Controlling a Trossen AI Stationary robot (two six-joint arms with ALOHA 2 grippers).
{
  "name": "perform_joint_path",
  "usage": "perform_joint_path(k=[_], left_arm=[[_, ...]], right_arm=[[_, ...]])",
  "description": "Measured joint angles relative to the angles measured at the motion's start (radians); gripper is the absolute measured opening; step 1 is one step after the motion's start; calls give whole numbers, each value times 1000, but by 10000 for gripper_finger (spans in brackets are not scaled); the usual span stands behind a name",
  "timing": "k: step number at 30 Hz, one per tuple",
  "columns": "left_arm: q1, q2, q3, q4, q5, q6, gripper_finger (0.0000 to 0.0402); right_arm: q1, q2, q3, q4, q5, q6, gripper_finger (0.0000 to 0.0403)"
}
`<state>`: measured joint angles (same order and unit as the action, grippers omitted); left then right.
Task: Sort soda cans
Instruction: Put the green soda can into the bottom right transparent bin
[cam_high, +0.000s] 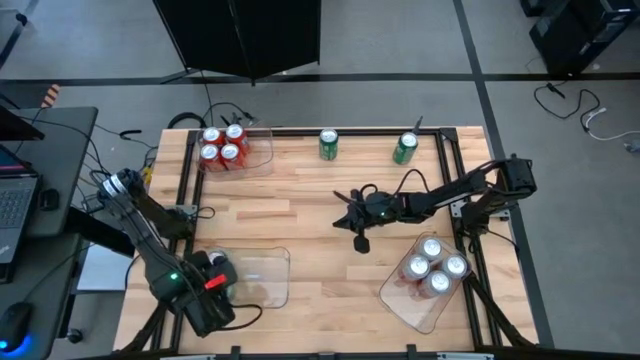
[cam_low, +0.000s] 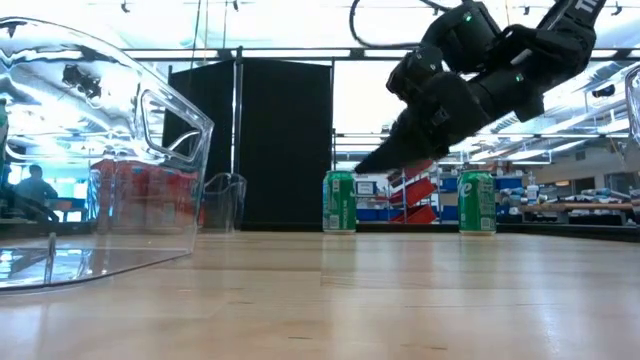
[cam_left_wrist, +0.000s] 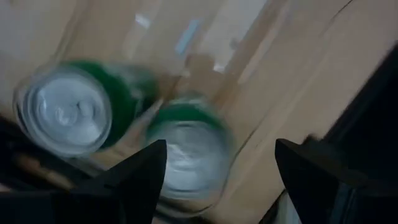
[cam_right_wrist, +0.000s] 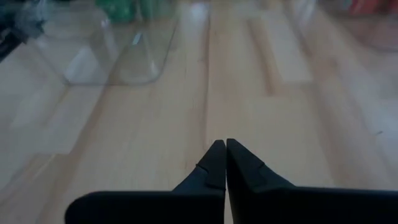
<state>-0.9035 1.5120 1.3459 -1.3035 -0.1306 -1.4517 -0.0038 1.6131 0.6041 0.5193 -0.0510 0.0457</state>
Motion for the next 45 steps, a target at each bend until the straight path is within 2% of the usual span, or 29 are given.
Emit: perform_joint_path(k=[5,10,14,20,21,24,28,32,35,37,40,45], left_arm=[[15,0,44,-12,-122,-57,297],[58,0,44,-60,-175,-32,265],[94,-5,44,-45,-251,105,196],[159,-20,25,92,-302,392,30],[169,-29,14,113,-312,424,16],[191,-73,-42,216,-342,508,10],[217,-170,-160,451,-349,641,3],[247,-282,-297,663,-356,777,3],[274,-361,-384,763,-356,848,2],[291,-398,-423,795,-357,879,2],[313,-436,-458,809,-356,913,2],[344,-463,-466,799,-356,974,1]], right_arm=[[-42,-88,0,4,154,43,20],[-145,-124,1,50,315,56,73],[-244,-93,32,76,320,56,135],[-343,14,162,62,320,51,245],[-360,34,190,48,319,52,263],[-405,90,275,-9,320,56,308],[-451,172,377,-97,311,40,348],[-489,256,455,-139,277,37,362],[-508,302,499,-178,223,50,358],[-511,319,516,-212,203,57,340],[-505,325,522,-231,165,51,291],[-454,312,523,-265,59,44,288]])
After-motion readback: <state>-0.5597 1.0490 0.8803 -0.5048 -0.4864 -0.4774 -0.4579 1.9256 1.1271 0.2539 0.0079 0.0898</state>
